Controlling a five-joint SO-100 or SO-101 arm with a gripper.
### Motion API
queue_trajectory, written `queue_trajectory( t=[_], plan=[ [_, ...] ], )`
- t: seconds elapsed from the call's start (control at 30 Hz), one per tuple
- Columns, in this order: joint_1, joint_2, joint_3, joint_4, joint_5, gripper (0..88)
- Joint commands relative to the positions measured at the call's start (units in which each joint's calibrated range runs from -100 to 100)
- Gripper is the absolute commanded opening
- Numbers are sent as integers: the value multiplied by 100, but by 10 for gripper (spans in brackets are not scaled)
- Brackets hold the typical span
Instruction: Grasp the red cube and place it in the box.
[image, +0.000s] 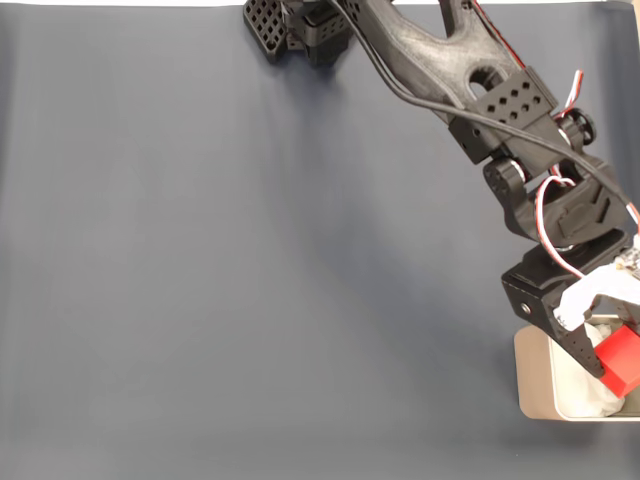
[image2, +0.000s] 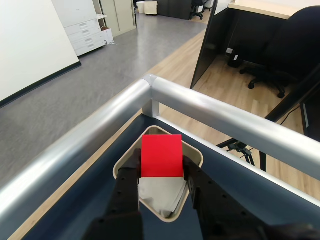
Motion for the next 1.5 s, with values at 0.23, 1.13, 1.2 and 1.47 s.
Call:
queue_trajectory(
  t=[0.23,1.13,1.2,1.47],
  plan=[
    [-47,139,-581,-55,-49,55],
    [17,95,-426,-47,-63,61],
    [17,95,-426,-55,-63,61],
    [67,17,-252,125,29,263]
  ],
)
